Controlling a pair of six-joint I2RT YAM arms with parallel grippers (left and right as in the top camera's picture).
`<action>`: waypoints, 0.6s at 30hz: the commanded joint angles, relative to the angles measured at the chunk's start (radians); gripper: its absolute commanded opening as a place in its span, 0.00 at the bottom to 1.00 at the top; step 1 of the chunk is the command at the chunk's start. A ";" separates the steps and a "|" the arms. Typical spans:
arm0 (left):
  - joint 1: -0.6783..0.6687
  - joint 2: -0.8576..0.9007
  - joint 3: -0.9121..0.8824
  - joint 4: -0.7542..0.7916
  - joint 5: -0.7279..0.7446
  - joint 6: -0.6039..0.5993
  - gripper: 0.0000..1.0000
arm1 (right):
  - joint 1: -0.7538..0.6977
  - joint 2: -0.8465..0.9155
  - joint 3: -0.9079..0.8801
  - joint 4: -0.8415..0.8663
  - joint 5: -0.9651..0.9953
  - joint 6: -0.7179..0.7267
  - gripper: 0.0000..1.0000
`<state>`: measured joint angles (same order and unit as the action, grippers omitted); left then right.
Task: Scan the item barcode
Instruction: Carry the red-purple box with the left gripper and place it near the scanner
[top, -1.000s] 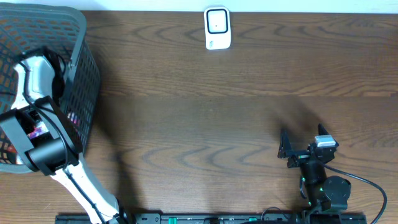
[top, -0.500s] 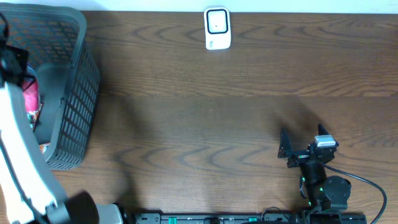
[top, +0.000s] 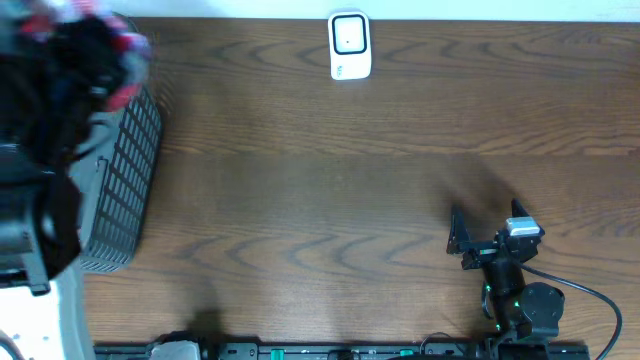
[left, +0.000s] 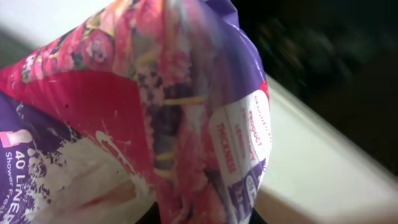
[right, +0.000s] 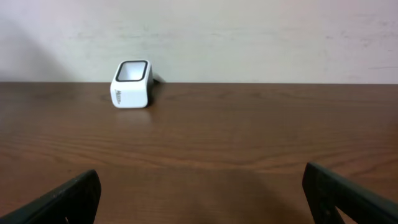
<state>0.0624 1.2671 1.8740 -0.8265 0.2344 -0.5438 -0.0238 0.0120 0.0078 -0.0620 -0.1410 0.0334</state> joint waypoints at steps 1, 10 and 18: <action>-0.152 0.055 -0.002 0.006 0.093 0.130 0.08 | -0.014 -0.005 -0.002 -0.002 0.000 0.006 0.99; -0.397 0.346 -0.020 0.006 0.023 0.245 0.07 | -0.014 -0.005 -0.002 -0.002 0.000 0.006 0.99; -0.525 0.696 -0.020 0.014 -0.145 0.244 0.08 | -0.014 -0.005 -0.002 -0.002 0.000 0.006 0.99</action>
<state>-0.4194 1.8603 1.8668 -0.8120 0.1589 -0.3256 -0.0238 0.0120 0.0078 -0.0620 -0.1413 0.0334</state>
